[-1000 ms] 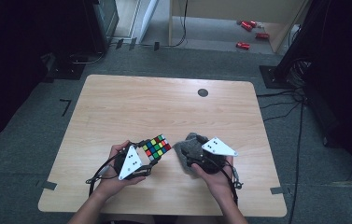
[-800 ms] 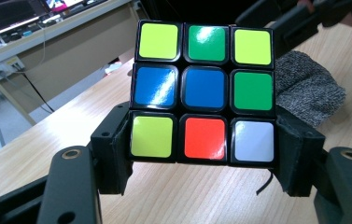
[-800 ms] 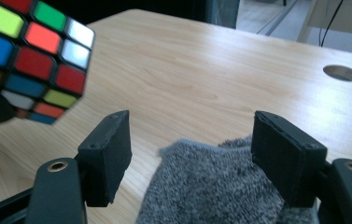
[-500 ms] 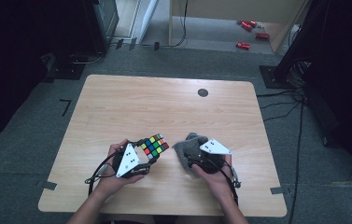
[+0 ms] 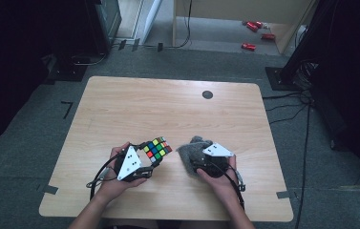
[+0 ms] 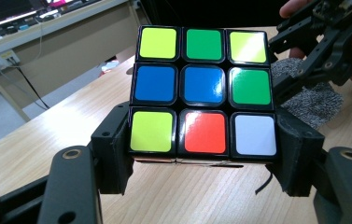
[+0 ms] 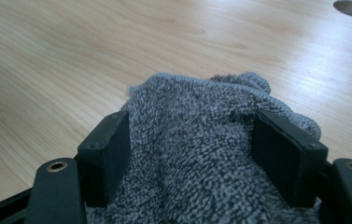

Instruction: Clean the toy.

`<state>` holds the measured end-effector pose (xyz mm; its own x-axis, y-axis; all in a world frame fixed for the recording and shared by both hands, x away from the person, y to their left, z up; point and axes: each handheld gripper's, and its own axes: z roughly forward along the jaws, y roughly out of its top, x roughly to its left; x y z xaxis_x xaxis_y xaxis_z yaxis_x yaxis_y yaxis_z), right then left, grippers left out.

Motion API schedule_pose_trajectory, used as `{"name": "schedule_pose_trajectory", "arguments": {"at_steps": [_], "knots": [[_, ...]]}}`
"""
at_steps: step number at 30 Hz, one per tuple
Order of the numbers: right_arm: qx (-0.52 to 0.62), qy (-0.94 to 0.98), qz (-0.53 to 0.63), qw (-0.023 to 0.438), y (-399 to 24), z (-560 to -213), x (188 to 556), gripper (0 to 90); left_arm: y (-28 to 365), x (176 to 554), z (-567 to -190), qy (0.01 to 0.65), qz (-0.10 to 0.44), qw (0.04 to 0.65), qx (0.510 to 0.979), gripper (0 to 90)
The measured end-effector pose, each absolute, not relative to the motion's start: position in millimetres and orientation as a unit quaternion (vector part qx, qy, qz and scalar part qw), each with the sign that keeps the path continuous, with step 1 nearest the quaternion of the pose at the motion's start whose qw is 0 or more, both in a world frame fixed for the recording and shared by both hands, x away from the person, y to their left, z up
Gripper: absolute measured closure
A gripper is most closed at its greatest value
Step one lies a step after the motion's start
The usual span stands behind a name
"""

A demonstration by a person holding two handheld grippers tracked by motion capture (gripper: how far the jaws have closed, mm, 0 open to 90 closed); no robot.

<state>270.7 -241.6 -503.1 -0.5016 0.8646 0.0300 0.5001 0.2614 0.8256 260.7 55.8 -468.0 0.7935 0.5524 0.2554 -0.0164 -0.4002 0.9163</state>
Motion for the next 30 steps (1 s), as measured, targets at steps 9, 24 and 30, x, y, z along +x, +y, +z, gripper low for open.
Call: {"name": "schedule_pose_trajectory", "arguments": {"at_steps": [9, 24, 30], "knots": [[0.446, 0.781, 0.382, 0.21, -237.9, -512.2, 273.1, 26.9, 57.5, 260.8, -466.2, 0.174, 0.266, 0.523, 0.791, 34.2], [0.449, 0.796, 0.366, 0.178, -239.2, -519.1, 276.1, 41.3, 58.7, 261.9, -465.1, 0.183, 0.244, 0.532, 0.79, 34.3], [0.447, 0.799, 0.364, 0.172, -238.5, -512.2, 273.6, 61.2, 59.4, 264.5, -465.0, 0.195, 0.224, 0.529, 0.795, 34.4]]}}
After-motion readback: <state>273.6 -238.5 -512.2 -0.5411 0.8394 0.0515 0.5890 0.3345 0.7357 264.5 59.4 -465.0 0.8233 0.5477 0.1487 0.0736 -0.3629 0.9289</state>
